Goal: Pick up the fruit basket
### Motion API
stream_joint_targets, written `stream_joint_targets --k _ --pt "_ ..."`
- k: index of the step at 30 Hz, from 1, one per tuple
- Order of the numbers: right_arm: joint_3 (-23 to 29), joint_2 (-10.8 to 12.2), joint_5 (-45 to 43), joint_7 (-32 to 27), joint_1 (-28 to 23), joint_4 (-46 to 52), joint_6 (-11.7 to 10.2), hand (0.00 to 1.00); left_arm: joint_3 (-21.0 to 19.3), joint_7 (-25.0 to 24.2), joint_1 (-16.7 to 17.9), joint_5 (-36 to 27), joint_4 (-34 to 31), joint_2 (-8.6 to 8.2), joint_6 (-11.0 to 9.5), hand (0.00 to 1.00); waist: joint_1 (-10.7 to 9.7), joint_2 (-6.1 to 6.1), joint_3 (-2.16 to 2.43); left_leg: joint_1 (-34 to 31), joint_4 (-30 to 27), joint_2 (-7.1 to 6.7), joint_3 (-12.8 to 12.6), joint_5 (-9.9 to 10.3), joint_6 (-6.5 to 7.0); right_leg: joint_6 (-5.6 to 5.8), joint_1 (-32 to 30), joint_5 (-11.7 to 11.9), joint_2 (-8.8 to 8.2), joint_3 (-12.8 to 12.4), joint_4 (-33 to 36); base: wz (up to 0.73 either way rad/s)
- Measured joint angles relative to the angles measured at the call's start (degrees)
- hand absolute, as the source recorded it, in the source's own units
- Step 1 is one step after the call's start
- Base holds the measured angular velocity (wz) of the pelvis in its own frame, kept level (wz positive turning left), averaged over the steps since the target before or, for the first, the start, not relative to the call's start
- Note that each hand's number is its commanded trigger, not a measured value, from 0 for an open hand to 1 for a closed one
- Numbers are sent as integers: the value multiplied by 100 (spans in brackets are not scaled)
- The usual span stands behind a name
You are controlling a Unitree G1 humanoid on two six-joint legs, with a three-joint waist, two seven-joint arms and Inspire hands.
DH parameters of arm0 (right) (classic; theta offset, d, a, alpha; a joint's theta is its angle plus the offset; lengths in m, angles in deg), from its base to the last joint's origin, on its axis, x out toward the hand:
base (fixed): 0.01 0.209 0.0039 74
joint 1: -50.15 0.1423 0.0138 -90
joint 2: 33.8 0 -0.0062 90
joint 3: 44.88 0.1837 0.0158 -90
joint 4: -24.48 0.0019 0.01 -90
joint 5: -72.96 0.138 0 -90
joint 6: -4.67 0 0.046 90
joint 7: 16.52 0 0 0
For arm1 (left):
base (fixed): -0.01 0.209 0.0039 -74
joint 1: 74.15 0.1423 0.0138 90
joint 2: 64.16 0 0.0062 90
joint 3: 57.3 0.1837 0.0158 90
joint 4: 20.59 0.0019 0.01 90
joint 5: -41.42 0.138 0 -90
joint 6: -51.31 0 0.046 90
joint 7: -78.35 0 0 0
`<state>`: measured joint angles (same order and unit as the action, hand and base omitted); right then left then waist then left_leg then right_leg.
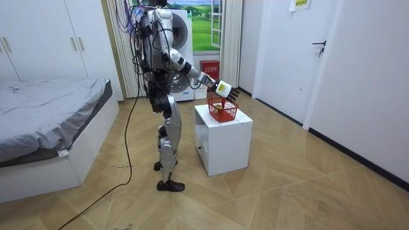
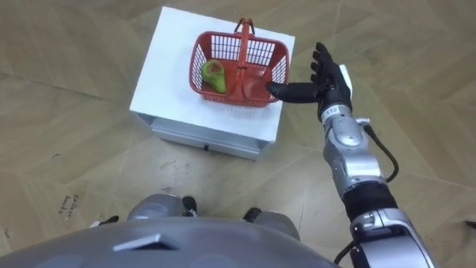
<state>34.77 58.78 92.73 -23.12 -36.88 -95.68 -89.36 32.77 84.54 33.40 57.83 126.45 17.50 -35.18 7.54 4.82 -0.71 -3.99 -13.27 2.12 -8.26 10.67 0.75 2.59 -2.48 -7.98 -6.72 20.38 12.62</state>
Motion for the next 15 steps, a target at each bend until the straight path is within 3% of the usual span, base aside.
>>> stream_joint_targets --k 3,7,15 --pt "87 1 13 -26 -31 78 -32 0 -9 87 1 -3 -16 -20 -13 0 -20 -41 16 108 -1 34 -117 43 -13 -3 38 2 35 -113 0 -20" --pt "351 1 -17 -49 -301 492 -68 0 -113 111 -3 -8 -16 -25 -21 0 -190 -127 64 192 28 37 -138 50 -17 -3 103 2 52 -148 -1 -2" --pt "473 -55 -457 -201 -788 428 -120 0 -184 103 -27 -57 -55 -20 45 0 -322 -153 64 536 198 44 -261 63 -38 -5 381 -1 94 -273 -127 -9"
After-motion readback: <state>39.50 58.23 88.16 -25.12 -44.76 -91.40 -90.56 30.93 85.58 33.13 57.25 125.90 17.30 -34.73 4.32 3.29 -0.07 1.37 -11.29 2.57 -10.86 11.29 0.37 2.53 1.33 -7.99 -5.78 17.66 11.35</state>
